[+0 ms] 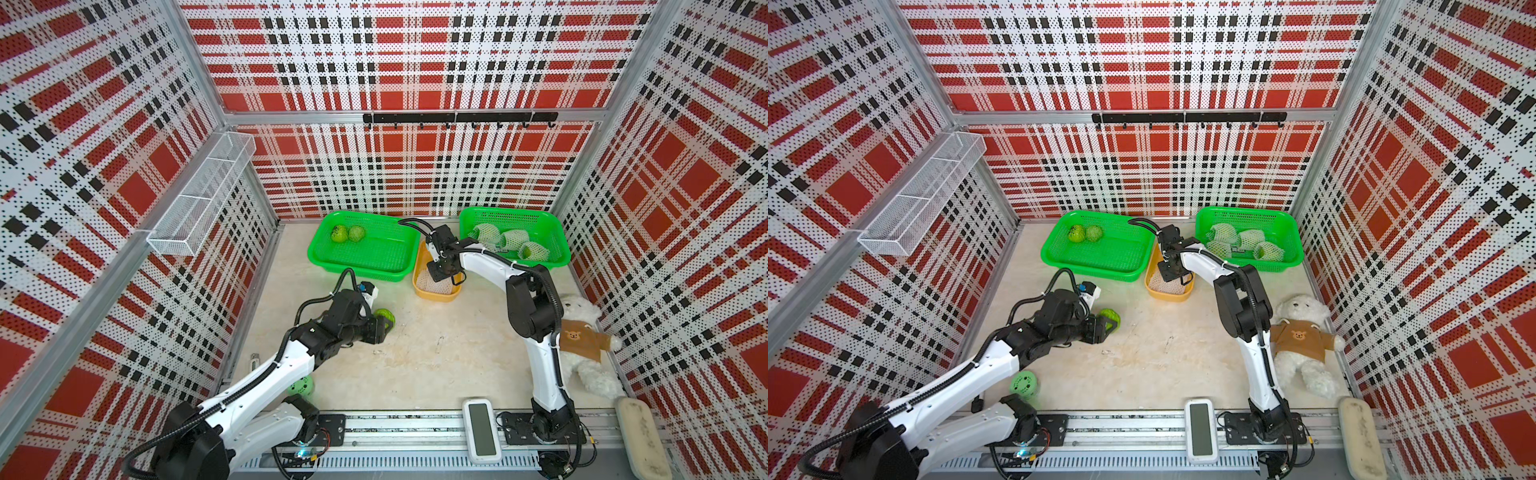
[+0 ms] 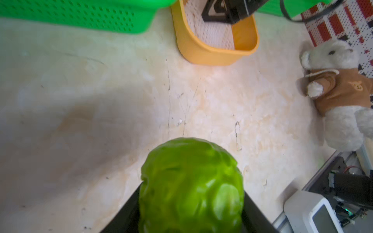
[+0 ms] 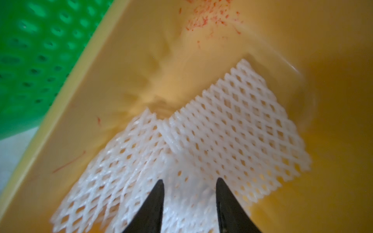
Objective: Sleeve custard apples in foam nets
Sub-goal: Place the custard apple at the center of the board, then open the foam net.
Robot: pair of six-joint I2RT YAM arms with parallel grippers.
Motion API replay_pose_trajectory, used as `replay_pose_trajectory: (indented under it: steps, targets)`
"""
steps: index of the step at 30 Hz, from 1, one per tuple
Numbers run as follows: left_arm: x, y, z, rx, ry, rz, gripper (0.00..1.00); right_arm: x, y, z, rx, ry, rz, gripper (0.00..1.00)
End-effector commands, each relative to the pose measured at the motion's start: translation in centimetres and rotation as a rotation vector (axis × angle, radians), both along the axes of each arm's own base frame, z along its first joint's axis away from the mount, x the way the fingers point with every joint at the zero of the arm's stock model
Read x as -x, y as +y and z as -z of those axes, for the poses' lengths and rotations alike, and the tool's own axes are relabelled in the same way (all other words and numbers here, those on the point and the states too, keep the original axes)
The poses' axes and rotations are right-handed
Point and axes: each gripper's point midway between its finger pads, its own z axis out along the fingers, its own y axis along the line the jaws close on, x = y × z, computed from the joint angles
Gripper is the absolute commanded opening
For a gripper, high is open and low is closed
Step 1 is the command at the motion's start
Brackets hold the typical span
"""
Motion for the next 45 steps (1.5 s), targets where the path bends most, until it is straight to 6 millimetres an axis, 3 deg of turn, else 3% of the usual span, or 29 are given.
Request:
replay_pose_trajectory:
  steps: [1, 8, 14, 20, 24, 25, 26, 27, 34, 42, 45]
  targets:
    - [1.4, -0.3, 1.9, -0.027, 0.061, -0.021, 0.35, -0.4, 0.4, 0.3, 0.013, 0.003, -0.013, 0.3]
    - [3.8, -2.6, 5.2, -0.052, 0.125, 0.045, 0.35, -0.6, 0.6, -0.9, 0.001, -0.027, -0.03, 0.02]
    - [4.4, -3.7, 6.6, -0.059, 0.168, 0.098, 0.37, -0.8, 1.1, -3.3, -0.029, -0.102, -0.076, 0.0]
    - [5.0, -4.5, 7.2, -0.085, 0.195, 0.132, 0.55, -0.5, 1.7, -7.2, -0.068, -0.208, -0.138, 0.0]
    - [4.8, -4.7, 6.9, -0.104, 0.192, 0.151, 0.75, 0.1, 2.0, -9.5, -0.092, -0.259, -0.194, 0.0]
    - [4.8, -4.8, 6.5, -0.101, 0.186, 0.16, 0.82, 0.1, 2.0, -10.1, -0.096, -0.28, -0.208, 0.0]
    - [4.8, -5.1, 5.8, -0.091, 0.179, 0.175, 0.95, 0.3, 2.0, -10.9, -0.098, -0.302, -0.224, 0.0]
    - [4.7, -5.4, 5.0, -0.077, 0.164, 0.193, 0.99, 0.3, 1.9, -11.4, -0.094, -0.318, -0.24, 0.0]
    - [4.2, -6.8, -3.6, 0.07, 0.024, 0.353, 0.99, 2.2, 2.4, -16.1, -0.098, -0.432, -0.437, 0.0]
    - [0.5, -4.4, -10.6, 0.246, -0.131, 0.329, 0.9, 10.7, 6.4, -21.5, -0.336, -0.48, -0.861, 0.0]
    - [-1.3, -3.7, -12.3, 0.296, -0.186, 0.298, 0.77, 14.1, 7.6, -22.7, -0.386, -0.486, -0.978, 0.0]
